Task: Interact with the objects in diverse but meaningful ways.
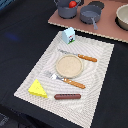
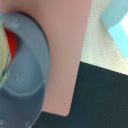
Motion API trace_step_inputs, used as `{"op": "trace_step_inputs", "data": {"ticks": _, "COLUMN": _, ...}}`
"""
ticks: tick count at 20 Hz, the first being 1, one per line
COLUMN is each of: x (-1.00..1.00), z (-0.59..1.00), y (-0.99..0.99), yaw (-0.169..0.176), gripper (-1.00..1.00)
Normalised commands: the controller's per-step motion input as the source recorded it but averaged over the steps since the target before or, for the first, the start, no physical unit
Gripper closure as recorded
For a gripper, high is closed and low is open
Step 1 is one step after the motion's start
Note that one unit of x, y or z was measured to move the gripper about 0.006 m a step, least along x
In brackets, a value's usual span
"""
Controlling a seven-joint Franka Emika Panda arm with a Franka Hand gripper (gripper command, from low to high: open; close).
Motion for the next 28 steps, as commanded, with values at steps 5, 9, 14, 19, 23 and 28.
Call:
{"op": "trace_step_inputs", "data": {"ticks": 5, "x": 0.40, "z": 0.00, "y": -0.42, "yaw": -0.185, "gripper": -1.00}}
{"op": "trace_step_inputs", "data": {"ticks": 9, "x": 0.12, "z": -0.08, "y": -0.33, "yaw": -0.179, "gripper": -1.00}}
{"op": "trace_step_inputs", "data": {"ticks": 14, "x": -0.13, "z": -0.28, "y": -0.17, "yaw": -0.055, "gripper": -1.00}}
{"op": "trace_step_inputs", "data": {"ticks": 19, "x": -0.07, "z": -0.34, "y": -0.17, "yaw": -0.015, "gripper": -1.00}}
{"op": "trace_step_inputs", "data": {"ticks": 23, "x": -0.12, "z": -0.44, "y": -0.08, "yaw": -0.004, "gripper": -1.00}}
{"op": "trace_step_inputs", "data": {"ticks": 28, "x": -0.13, "z": -0.53, "y": -0.08, "yaw": -0.001, "gripper": -1.00}}
